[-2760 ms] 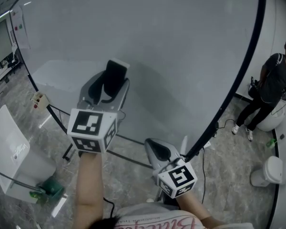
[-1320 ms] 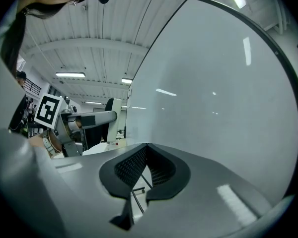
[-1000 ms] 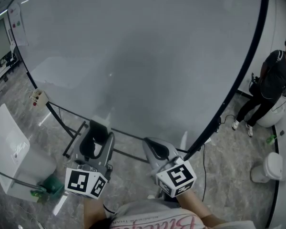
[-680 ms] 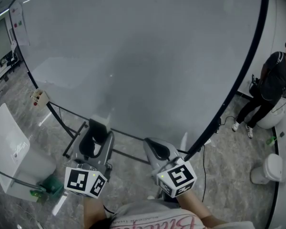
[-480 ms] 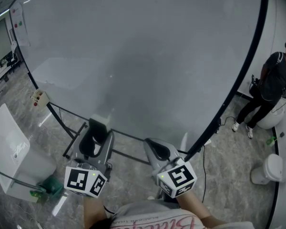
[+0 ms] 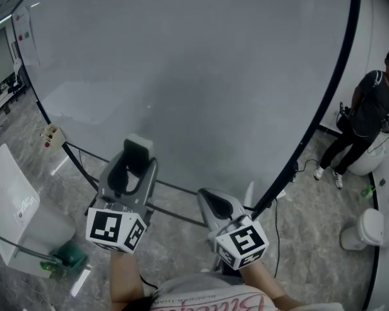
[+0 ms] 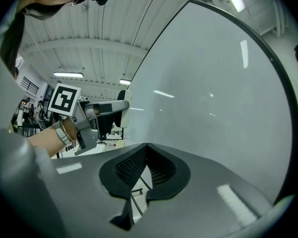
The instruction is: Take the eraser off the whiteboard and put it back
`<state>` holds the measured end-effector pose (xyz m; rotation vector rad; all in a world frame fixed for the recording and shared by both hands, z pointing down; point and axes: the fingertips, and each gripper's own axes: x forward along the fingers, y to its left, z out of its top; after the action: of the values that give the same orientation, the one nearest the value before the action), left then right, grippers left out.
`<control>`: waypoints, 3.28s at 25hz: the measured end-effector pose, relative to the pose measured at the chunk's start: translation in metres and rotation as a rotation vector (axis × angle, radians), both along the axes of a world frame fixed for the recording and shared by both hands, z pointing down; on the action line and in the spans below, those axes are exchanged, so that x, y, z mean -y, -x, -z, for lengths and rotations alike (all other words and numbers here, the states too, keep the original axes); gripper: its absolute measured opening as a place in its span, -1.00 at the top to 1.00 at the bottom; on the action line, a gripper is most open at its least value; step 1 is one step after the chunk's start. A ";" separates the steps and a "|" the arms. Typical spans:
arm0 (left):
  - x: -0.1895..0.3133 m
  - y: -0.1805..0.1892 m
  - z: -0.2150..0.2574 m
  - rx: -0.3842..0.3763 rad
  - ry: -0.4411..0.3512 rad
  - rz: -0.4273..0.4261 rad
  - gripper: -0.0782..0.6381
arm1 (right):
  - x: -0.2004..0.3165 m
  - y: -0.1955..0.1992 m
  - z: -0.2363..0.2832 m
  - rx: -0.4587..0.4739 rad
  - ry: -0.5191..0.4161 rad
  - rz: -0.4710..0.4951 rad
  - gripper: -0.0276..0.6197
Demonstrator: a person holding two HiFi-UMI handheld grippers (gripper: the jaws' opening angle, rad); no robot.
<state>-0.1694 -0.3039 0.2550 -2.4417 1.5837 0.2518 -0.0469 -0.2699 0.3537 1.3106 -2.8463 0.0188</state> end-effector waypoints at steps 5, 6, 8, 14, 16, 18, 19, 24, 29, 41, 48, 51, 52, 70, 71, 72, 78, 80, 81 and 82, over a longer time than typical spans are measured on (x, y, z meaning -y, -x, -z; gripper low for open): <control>0.016 -0.009 0.024 0.041 -0.030 -0.005 0.09 | 0.000 -0.002 0.000 0.001 0.002 -0.007 0.91; 0.019 -0.010 0.030 0.050 -0.038 -0.005 0.09 | 0.000 -0.003 0.000 0.001 0.001 -0.009 0.91; 0.026 -0.013 0.041 0.076 -0.058 0.003 0.09 | 0.001 -0.005 0.000 0.001 -0.001 -0.011 0.91; 0.043 -0.021 0.070 0.178 -0.111 0.034 0.08 | 0.001 -0.005 -0.001 -0.004 0.003 -0.009 0.91; 0.050 -0.023 0.076 0.212 -0.119 0.049 0.08 | 0.001 -0.004 0.000 -0.005 0.001 -0.006 0.91; 0.059 -0.024 0.079 0.238 -0.118 0.063 0.08 | 0.001 -0.005 0.000 -0.011 0.000 -0.002 0.91; 0.063 -0.025 0.081 0.248 -0.115 0.069 0.08 | 0.000 -0.005 0.000 -0.013 -0.001 -0.002 0.91; 0.086 -0.028 0.085 0.311 -0.101 0.079 0.08 | 0.001 -0.011 0.001 -0.016 -0.008 -0.010 0.91; 0.099 -0.036 0.097 0.357 -0.107 0.070 0.08 | 0.004 -0.009 0.002 -0.021 -0.009 -0.009 0.91; 0.119 -0.048 0.104 0.397 -0.092 0.054 0.08 | 0.005 -0.010 0.003 -0.025 -0.009 -0.015 0.91; 0.120 -0.050 0.103 0.397 -0.091 0.039 0.07 | 0.006 -0.010 0.001 -0.022 -0.006 -0.011 0.91; 0.121 -0.049 0.103 0.412 -0.095 0.054 0.07 | 0.006 -0.007 0.001 -0.023 -0.006 -0.004 0.91; 0.122 -0.050 0.102 0.426 -0.093 0.062 0.06 | 0.006 -0.006 0.001 -0.024 -0.006 -0.004 0.91; 0.088 -0.024 0.075 0.293 -0.092 0.084 0.13 | 0.005 0.002 -0.003 -0.032 0.003 0.016 0.91; 0.083 -0.023 0.071 0.280 -0.089 0.081 0.20 | 0.004 0.003 -0.003 -0.037 0.001 0.019 0.91; 0.078 -0.022 0.067 0.266 -0.086 0.076 0.27 | 0.004 0.004 -0.002 -0.042 -0.001 0.022 0.91; 0.060 -0.009 0.044 0.170 -0.046 0.073 0.64 | 0.004 0.005 0.000 -0.042 -0.008 0.017 0.91; 0.056 -0.002 0.035 0.150 -0.028 0.082 0.71 | 0.004 0.006 -0.001 -0.041 -0.003 0.015 0.91; 0.054 0.001 0.030 0.135 -0.017 0.082 0.75 | 0.003 0.006 -0.002 -0.042 0.000 0.015 0.91; 0.052 0.004 0.026 0.114 -0.004 0.078 0.78 | 0.003 0.007 -0.003 -0.044 0.002 0.015 0.91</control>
<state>-0.1737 -0.3555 0.2292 -2.3404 1.6233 0.1011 -0.0538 -0.2726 0.3562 1.2728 -2.8190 -0.0066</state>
